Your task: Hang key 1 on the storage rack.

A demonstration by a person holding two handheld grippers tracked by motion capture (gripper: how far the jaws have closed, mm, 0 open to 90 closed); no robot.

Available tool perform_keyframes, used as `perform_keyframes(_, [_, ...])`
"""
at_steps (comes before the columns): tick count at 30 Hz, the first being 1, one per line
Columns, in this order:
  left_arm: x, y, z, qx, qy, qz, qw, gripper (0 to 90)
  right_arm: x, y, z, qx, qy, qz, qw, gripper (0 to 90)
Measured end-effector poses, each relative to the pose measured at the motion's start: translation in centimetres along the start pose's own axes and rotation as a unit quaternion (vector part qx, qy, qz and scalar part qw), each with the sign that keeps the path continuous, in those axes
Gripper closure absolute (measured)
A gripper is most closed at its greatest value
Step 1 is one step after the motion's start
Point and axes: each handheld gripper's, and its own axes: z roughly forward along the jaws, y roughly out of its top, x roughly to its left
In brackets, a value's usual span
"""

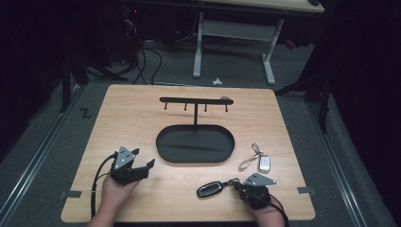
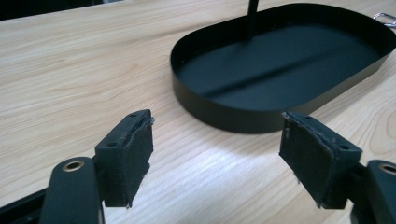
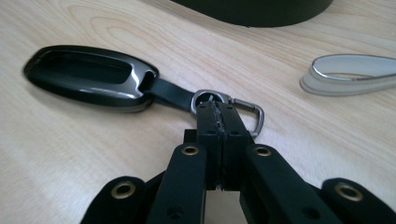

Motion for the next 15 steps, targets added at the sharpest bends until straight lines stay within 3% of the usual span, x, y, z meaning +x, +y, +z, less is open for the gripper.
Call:
perform_keyframes(11, [1.3, -2.2, -3.9, -0.001, 0.029, -0.027, 0.9992, 26.8, -0.2, 3.5, 4.0, 0.008, 0.012, -0.008, 0.9999, 89.7])
perform_keyframes(15, [1.5, -2.1, -4.3, -0.007, 0.030, -0.033, 0.9990, 27.2, 0.2, 3.9, 4.1, 0.003, 0.003, -0.017, 0.9998, 89.5])
